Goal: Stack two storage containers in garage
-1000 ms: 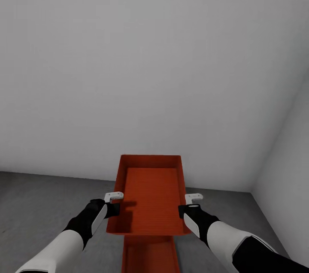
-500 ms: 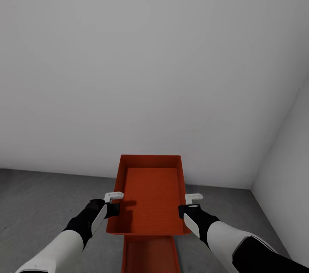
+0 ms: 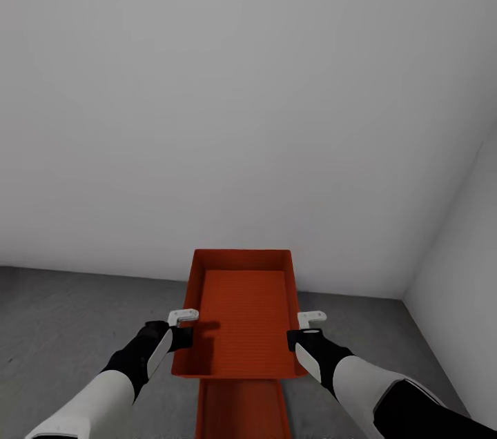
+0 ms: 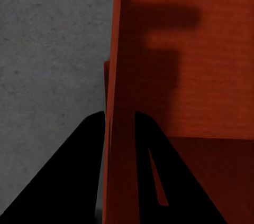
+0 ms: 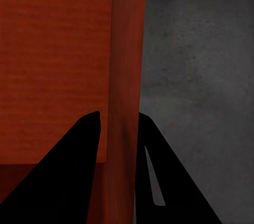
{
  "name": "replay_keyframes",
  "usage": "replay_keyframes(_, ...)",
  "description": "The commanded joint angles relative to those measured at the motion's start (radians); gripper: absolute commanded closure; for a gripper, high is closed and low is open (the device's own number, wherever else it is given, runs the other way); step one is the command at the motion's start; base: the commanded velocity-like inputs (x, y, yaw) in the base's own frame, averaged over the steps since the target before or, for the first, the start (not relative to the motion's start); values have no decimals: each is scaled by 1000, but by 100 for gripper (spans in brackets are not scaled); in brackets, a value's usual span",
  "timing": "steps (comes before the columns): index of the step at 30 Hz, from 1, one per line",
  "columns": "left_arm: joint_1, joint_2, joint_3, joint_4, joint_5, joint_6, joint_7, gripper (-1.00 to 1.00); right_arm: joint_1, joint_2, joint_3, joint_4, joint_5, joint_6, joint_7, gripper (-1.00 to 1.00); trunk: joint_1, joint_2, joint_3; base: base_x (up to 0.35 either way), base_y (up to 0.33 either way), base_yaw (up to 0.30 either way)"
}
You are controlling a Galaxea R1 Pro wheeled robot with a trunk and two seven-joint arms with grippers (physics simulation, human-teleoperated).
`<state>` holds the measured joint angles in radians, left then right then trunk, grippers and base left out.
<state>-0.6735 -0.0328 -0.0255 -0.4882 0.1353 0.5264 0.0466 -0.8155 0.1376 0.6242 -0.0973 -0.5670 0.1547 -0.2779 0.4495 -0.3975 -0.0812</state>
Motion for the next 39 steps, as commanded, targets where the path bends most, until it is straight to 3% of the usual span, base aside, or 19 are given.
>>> replay_keyframes(1, 0, -1, -7, -3, -36, -36, 21, 100, -1, 0, 20, 2, -15, 6, -7, 100, 1, -2, -4, 0, 0, 0)
replay_keyframes(39, -1, 1, -5, -1, -33, -36, 20, 100, -1, 0, 19, 2, -16, 6, -7, 100, 1, -2, -66, 0, 0, 0)
